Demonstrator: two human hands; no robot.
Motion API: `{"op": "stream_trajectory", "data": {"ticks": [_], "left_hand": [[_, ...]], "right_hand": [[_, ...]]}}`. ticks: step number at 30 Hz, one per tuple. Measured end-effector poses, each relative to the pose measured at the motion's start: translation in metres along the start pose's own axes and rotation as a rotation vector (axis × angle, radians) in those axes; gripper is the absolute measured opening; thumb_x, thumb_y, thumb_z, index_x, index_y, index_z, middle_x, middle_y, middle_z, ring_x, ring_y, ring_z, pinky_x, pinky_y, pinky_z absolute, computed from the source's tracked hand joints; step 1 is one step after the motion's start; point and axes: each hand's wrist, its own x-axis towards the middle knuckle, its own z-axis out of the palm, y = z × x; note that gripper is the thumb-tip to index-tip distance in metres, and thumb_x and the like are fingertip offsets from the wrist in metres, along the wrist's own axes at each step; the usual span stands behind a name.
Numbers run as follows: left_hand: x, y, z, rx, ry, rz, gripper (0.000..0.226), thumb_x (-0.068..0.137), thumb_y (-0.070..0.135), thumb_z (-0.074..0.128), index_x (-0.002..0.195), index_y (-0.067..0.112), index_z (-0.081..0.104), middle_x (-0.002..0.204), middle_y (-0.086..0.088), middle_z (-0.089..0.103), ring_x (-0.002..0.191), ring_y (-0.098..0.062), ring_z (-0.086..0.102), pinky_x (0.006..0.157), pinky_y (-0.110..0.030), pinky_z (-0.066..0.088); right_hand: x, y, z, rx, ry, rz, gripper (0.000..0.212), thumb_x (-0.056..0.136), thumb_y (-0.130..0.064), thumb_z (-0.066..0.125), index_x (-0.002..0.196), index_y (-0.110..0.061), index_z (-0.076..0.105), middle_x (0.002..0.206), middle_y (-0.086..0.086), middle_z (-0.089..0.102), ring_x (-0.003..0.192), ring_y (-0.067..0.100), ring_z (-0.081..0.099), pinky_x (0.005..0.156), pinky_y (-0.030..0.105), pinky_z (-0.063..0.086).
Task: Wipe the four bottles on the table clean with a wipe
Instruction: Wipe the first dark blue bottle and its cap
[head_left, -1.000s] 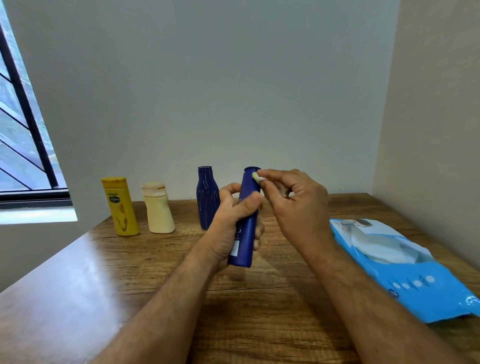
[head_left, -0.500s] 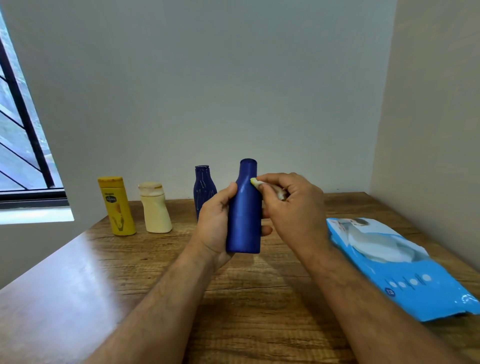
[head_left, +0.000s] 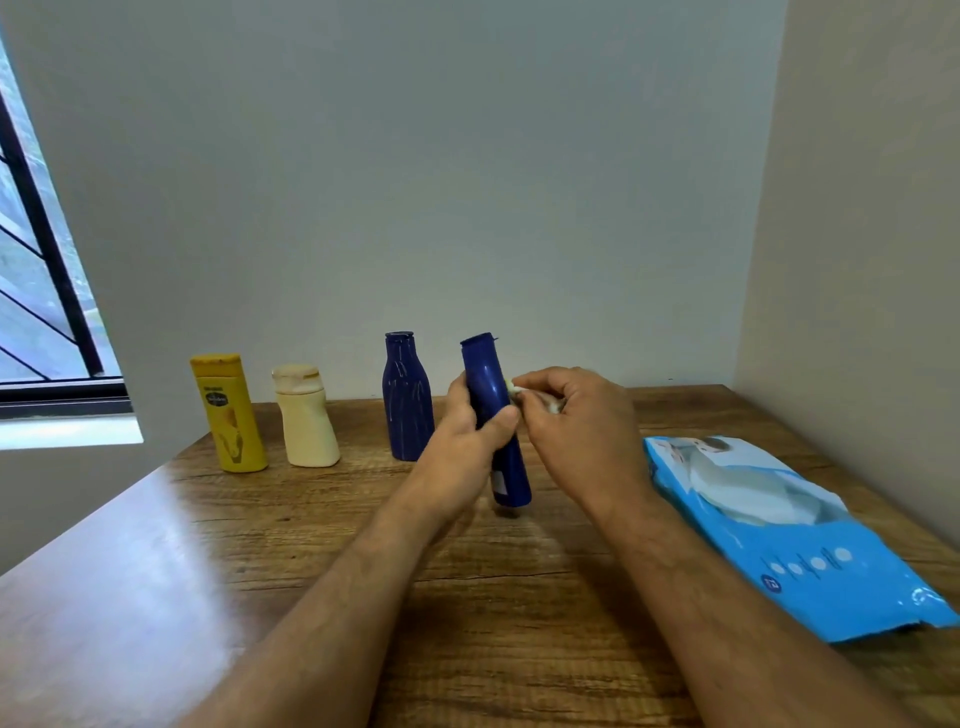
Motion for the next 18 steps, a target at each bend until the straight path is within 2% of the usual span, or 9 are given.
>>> {"op": "stream_trajectory", "data": {"ticks": [2, 4, 5, 7, 9, 13, 18], "left_hand": [[0.002, -0.008, 0.004, 0.090, 0.010, -0.028, 0.032, 0.101, 0.023, 0.055, 0.125, 0.040, 0.044, 0.123, 0.000, 0.064, 0.116, -0.011, 0.062, 0.105, -0.041, 0.048], [0.006, -0.016, 0.007, 0.223, 0.113, 0.010, 0.030, 0.095, 0.035, 0.060, 0.113, 0.051, 0.042, 0.117, 0.004, 0.065, 0.111, -0.011, 0.063, 0.100, -0.044, 0.052], [0.009, -0.020, 0.008, 0.308, 0.173, 0.041, 0.033, 0.091, 0.042, 0.063, 0.115, 0.050, 0.041, 0.116, 0.005, 0.064, 0.110, -0.011, 0.064, 0.097, -0.043, 0.053], [0.012, -0.025, 0.009, 0.474, 0.252, 0.093, 0.059, 0.088, 0.047, 0.066, 0.136, 0.036, 0.034, 0.119, 0.006, 0.060, 0.110, -0.011, 0.061, 0.097, -0.040, 0.053], [0.015, -0.028, 0.013, 0.555, 0.307, 0.121, 0.071, 0.087, 0.044, 0.069, 0.144, 0.023, 0.031, 0.125, 0.005, 0.058, 0.114, -0.012, 0.059, 0.099, -0.037, 0.052], [0.021, -0.033, 0.020, 0.614, 0.309, 0.120, 0.068, 0.084, 0.036, 0.075, 0.141, 0.024, 0.039, 0.123, 0.007, 0.059, 0.109, -0.010, 0.059, 0.097, -0.036, 0.053], [0.026, -0.034, 0.020, 0.720, 0.360, 0.025, 0.071, 0.079, 0.042, 0.079, 0.135, 0.020, 0.042, 0.122, 0.003, 0.063, 0.110, -0.017, 0.062, 0.093, -0.036, 0.053]], "right_hand": [[0.000, 0.003, 0.000, 0.008, 0.007, 0.058, 0.021, 0.094, -0.029, 0.062, 0.112, -0.027, 0.072, 0.104, -0.010, 0.071, 0.094, 0.003, 0.063, 0.083, 0.022, 0.053], [0.001, 0.004, 0.001, 0.048, 0.065, 0.124, 0.019, 0.093, -0.029, 0.063, 0.108, -0.027, 0.074, 0.099, -0.011, 0.072, 0.088, 0.002, 0.064, 0.075, 0.018, 0.053], [0.002, 0.006, 0.001, 0.065, 0.099, 0.152, 0.017, 0.093, -0.028, 0.064, 0.106, -0.027, 0.074, 0.096, -0.012, 0.072, 0.084, 0.000, 0.064, 0.070, 0.015, 0.051], [0.003, 0.008, 0.001, 0.070, 0.131, 0.189, 0.015, 0.093, -0.028, 0.064, 0.104, -0.027, 0.074, 0.093, -0.012, 0.072, 0.081, -0.002, 0.063, 0.063, 0.009, 0.045], [0.003, 0.009, 0.002, 0.051, 0.116, 0.209, 0.016, 0.094, -0.026, 0.063, 0.106, -0.026, 0.074, 0.096, -0.011, 0.072, 0.082, 0.000, 0.062, 0.065, 0.009, 0.044], [0.003, 0.012, 0.005, -0.002, 0.071, 0.235, 0.020, 0.095, -0.027, 0.060, 0.110, -0.024, 0.072, 0.102, -0.009, 0.072, 0.089, 0.004, 0.062, 0.068, 0.014, 0.045], [0.004, 0.018, 0.006, -0.031, 0.065, 0.266, 0.019, 0.095, -0.027, 0.060, 0.110, -0.023, 0.072, 0.103, -0.007, 0.071, 0.088, 0.005, 0.060, 0.072, 0.017, 0.045]]}}
